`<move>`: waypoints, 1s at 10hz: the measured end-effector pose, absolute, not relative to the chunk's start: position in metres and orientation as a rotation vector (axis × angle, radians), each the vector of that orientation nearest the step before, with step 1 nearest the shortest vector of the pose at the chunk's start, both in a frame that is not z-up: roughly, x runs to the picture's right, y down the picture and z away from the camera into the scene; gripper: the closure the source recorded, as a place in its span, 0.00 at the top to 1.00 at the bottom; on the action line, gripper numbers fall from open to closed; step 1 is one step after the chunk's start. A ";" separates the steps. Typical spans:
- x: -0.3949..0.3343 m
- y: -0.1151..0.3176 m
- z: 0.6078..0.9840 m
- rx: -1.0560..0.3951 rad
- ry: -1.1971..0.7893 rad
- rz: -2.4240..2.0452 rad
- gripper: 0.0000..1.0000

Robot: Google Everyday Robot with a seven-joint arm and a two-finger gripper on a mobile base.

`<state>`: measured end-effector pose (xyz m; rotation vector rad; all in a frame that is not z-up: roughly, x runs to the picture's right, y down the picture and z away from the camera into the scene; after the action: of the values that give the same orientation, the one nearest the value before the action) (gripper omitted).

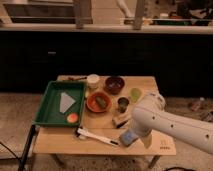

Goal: Wipe purple bowl with sponge

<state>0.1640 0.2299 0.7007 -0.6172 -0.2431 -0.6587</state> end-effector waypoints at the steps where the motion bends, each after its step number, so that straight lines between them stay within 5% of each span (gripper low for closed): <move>1: 0.163 0.229 0.706 -0.619 -0.261 -0.649 0.80; 10: 0.163 0.250 0.764 -0.686 -0.341 -0.454 0.80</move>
<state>0.1626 0.2498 0.7636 -0.6862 -0.3406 -0.4537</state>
